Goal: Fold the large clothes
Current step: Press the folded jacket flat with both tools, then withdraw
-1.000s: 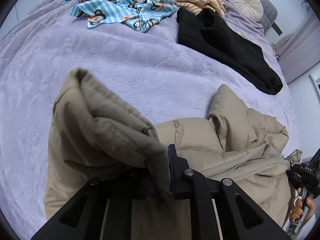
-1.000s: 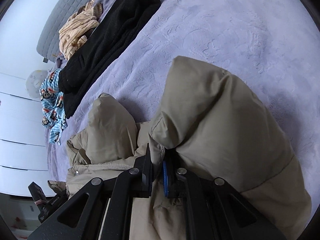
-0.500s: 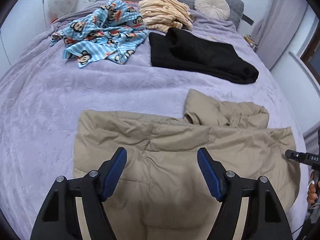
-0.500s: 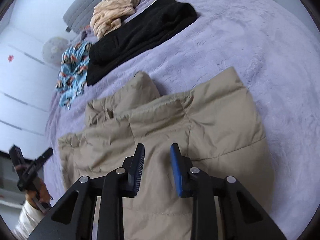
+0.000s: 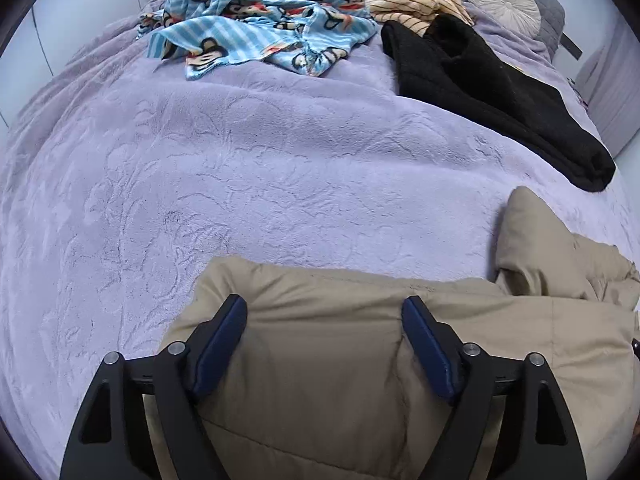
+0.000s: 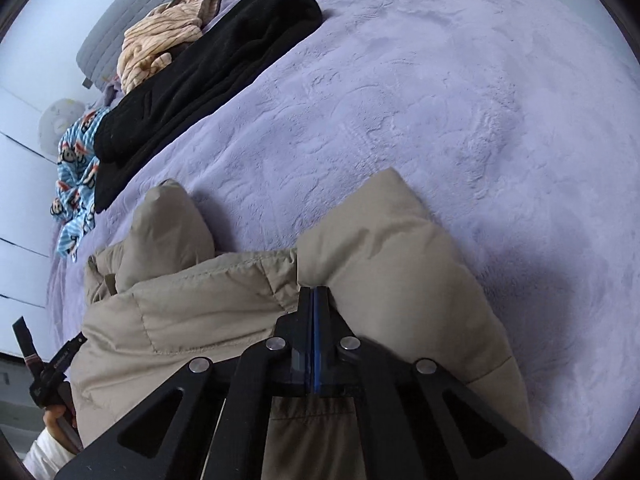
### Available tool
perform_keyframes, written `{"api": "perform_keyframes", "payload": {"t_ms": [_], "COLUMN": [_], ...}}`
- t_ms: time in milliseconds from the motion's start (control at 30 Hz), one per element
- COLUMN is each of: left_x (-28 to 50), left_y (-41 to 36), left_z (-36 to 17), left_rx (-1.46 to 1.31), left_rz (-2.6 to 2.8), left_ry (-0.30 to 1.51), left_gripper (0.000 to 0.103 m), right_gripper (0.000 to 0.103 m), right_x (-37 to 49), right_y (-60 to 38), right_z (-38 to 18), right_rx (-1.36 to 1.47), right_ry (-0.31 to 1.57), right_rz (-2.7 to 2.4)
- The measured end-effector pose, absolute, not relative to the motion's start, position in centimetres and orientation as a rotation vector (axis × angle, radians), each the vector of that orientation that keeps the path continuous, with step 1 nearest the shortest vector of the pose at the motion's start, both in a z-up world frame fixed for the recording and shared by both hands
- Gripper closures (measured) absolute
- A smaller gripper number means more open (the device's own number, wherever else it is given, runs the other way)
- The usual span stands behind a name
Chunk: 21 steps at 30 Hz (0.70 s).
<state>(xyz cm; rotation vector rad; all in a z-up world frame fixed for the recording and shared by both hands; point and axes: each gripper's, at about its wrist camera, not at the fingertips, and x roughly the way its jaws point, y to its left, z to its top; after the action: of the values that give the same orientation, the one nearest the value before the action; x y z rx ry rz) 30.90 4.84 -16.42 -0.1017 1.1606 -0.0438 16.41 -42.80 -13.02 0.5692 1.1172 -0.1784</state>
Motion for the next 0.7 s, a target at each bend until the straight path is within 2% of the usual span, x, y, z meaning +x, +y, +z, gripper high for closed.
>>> {"api": "perform_keyframes", "payload": {"t_ms": [133,300,500,700], "left_x": [31.6,30.3,25.4,19.9], "left_y": [5.5,7.7,10.7,9.0], "left_z": [-16.9,-14.3,-10.2,-8.8], "left_rx": [-0.104,-0.053,0.008,0.07], "left_rz": [0.011,0.072,0.063,0.014], "left_ry": [1.177,1.161,1.122,1.153], "left_gripper": [0.02,0.02,0.02,0.02], "right_gripper": [0.103,0.103,0.099,0.099], "right_x": [16.9,15.9,12.3,8.0], "right_y": [-43.9,-45.8,-45.2,-42.1], "right_z": [-13.3,-12.0,-7.7,-6.1], "right_rx": [0.552,0.577,0.51,0.556], "right_ry": [1.1,1.092,1.071,1.086], "right_rz": [-0.236,-0.365,-0.357,-0.288]}}
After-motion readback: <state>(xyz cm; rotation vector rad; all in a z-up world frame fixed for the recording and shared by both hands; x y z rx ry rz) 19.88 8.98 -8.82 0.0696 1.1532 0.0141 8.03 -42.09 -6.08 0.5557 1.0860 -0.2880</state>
